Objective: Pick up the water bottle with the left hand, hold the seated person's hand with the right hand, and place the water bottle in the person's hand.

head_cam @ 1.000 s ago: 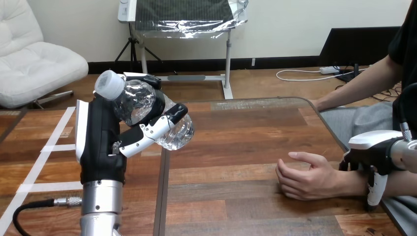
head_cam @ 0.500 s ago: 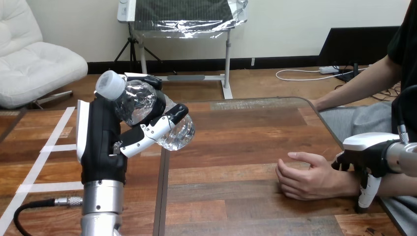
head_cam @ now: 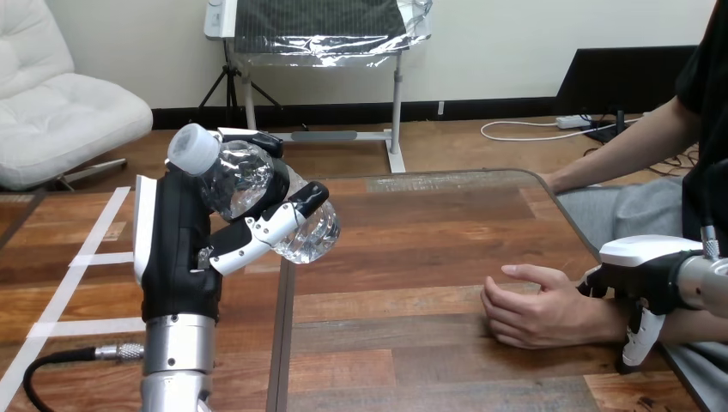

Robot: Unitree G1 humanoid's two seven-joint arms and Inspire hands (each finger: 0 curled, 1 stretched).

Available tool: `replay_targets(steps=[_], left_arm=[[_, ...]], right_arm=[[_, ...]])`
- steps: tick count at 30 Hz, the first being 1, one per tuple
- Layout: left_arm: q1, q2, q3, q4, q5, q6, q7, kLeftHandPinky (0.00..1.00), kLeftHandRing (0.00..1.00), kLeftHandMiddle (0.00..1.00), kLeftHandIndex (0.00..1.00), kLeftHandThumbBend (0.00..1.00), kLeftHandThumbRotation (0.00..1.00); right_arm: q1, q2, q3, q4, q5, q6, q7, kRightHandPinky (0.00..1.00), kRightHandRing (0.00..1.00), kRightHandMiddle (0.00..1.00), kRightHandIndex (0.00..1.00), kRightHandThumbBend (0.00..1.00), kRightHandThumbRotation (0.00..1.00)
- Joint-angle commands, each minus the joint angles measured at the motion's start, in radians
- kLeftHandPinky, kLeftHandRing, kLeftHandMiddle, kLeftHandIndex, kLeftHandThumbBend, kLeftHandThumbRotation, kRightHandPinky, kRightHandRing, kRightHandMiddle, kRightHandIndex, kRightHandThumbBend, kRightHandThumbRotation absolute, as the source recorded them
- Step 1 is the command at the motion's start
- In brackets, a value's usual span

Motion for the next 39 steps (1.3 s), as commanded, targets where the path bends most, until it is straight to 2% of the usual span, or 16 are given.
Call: replay_targets(steps=[1,5,11,14,21,39], left_arm=[[-0.066,0.005,0.007,-0.023,-0.003,-0.012,0.008,0.44,0.43,0.45,0.50,0.63,0.00],[-0.066,0.002,0.006,-0.026,-0.018,-0.011,0.001,0.44,0.42,0.45,0.50,0.63,0.00],[-0.063,0.006,0.008,-0.036,-0.001,-0.004,0.007,0.43,0.42,0.45,0.50,0.63,0.00],[-0.063,0.006,0.010,-0.038,-0.002,-0.003,0.008,0.43,0.42,0.45,0.50,0.63,0.00],[-0.062,0.012,0.014,-0.041,-0.003,-0.011,0.006,0.42,0.42,0.45,0.50,0.63,0.00],[-0.054,0.022,0.026,-0.048,-0.008,-0.018,0.000,0.41,0.42,0.45,0.50,0.63,0.00]], right_arm=[[-0.011,0.005,-0.017,-0.010,0.002,0.010,-0.044,0.73,0.83,0.87,0.84,0.70,0.04],[-0.015,0.021,-0.017,0.020,0.014,0.006,-0.052,0.73,0.82,0.87,0.84,0.70,0.02],[-0.024,0.045,0.005,0.058,-0.011,0.031,-0.077,0.72,0.81,0.86,0.84,0.70,0.00],[-0.027,0.054,0.004,0.085,0.000,0.013,-0.087,0.72,0.80,0.85,0.84,0.71,0.00],[-0.033,0.078,0.030,0.138,-0.025,0.006,-0.142,0.69,0.77,0.84,0.82,0.71,0.00],[-0.068,0.154,0.068,0.289,-0.046,0.033,-0.208,0.70,0.81,0.88,0.82,0.68,0.00]])
